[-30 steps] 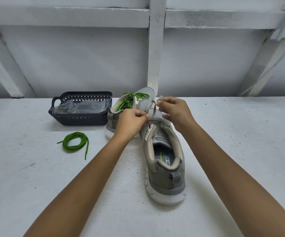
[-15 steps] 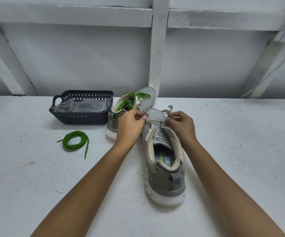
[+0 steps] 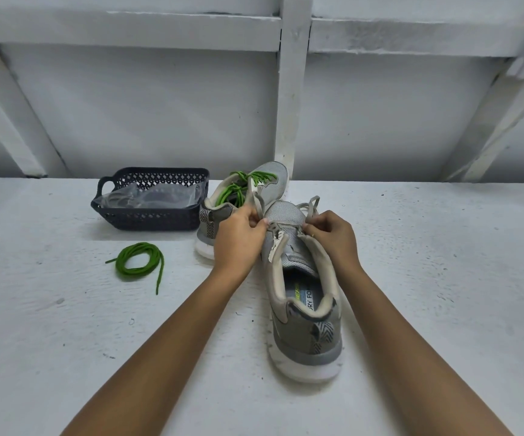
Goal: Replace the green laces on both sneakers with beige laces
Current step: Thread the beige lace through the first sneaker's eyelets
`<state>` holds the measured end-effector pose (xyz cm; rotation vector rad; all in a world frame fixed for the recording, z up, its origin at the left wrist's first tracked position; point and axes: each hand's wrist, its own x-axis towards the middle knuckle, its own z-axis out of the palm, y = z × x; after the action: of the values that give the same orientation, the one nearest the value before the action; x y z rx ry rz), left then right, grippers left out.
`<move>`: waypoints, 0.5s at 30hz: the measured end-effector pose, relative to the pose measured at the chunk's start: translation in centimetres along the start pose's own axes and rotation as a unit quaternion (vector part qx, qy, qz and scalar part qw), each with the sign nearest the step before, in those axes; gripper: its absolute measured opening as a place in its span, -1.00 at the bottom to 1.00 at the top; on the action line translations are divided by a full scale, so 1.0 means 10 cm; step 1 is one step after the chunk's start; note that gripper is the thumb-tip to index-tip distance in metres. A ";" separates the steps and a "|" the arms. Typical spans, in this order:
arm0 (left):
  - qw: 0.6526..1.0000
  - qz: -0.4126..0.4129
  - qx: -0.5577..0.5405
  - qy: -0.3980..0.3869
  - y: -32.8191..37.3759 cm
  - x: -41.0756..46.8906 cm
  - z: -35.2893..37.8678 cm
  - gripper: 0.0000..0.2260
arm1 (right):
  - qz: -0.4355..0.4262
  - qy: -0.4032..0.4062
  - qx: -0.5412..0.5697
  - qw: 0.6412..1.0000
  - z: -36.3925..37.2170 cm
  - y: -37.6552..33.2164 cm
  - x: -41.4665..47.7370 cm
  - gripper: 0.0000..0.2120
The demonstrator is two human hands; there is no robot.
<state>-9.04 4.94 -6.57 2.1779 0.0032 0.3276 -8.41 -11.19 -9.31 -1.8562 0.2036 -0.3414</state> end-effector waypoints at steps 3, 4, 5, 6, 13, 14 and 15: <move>1.000 -0.001 -0.004 0.001 0.00 0.00 0.02 -0.91 | 0.000 0.002 0.007 1.000 0.00 0.00 0.00 -0.95; 1.000 0.002 0.007 -0.001 0.01 -0.01 0.02 -0.90 | 0.000 0.002 0.007 1.000 0.00 0.00 0.00 -0.94; 1.000 0.003 0.021 -0.003 0.02 -0.01 0.03 -0.89 | -0.001 0.002 0.006 1.000 0.00 0.00 0.01 -0.94; 0.999 0.004 0.038 -0.002 0.03 -0.01 0.04 -0.88 | -0.002 0.002 0.005 1.000 0.00 0.00 0.01 -0.94; 0.993 0.009 0.118 0.002 0.10 0.05 0.04 -0.88 | -0.001 0.005 0.016 1.000 0.01 0.03 0.01 -0.94; 0.992 0.016 0.128 0.004 0.10 0.05 0.05 -0.88 | -0.002 0.004 0.017 1.000 0.01 0.03 0.01 -0.94; 0.990 0.025 0.137 0.005 0.09 0.05 0.06 -0.88 | -0.003 0.004 0.017 1.000 0.01 0.03 0.02 -0.94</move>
<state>-8.49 3.97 -6.05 2.4505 0.0003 0.3853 -8.23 -11.29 -9.60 -1.8224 0.1970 -0.3549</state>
